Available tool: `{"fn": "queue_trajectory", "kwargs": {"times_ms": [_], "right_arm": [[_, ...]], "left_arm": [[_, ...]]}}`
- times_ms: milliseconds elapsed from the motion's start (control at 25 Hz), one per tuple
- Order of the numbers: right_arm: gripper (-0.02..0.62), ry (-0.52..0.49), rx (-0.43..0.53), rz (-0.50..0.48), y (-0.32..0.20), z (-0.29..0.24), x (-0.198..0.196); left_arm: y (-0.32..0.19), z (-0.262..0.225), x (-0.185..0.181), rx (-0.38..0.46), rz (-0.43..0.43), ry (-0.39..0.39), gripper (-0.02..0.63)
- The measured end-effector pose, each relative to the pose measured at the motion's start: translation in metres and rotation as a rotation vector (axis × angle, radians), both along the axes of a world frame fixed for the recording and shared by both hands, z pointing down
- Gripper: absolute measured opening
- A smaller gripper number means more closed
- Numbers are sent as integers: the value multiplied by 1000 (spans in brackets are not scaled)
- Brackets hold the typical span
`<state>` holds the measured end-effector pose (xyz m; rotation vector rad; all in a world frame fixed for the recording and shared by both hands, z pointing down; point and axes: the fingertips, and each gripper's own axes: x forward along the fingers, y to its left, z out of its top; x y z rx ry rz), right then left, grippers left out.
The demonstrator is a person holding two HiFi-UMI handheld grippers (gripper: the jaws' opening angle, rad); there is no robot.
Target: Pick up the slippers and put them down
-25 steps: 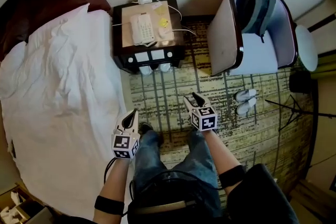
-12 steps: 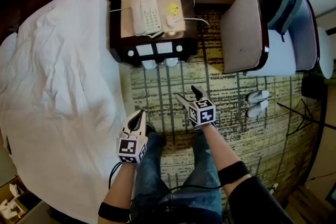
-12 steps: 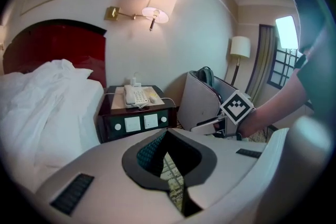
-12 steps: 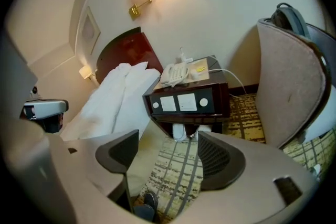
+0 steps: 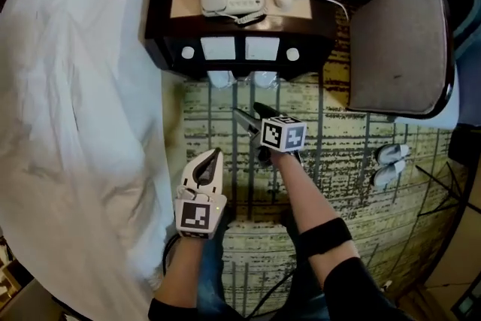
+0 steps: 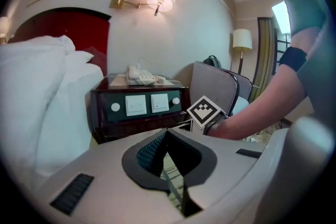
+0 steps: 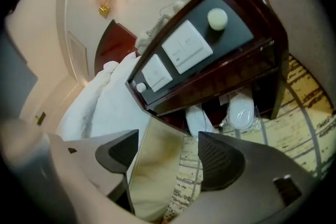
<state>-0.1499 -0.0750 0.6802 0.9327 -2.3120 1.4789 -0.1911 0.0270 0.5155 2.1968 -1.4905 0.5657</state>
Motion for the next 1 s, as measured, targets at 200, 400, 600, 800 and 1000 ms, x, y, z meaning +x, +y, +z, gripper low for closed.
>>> {"fn": "queue_trajectory", "kwargs": {"times_ms": [200,400,600,800,1000], "right_arm": [[377,-38,-61,23,-23,84,-25],[368,-120,-141,132,-40,146,-37],[379,-214,-191,238,-57,192,-50],[383,-268,-217,387,-75,236,-57],[407,-351,-254,533,-83,271,-59]], "left_arm": [[-29,90,-23,3,-43,1,0],[-61,155,-40,42,-64,-19,0],[-91,201,-54,83,-118,-19,0],[-107,246,-65,108,-127,-32,0],[-112,277,-84,130,-172,-42,0]]}}
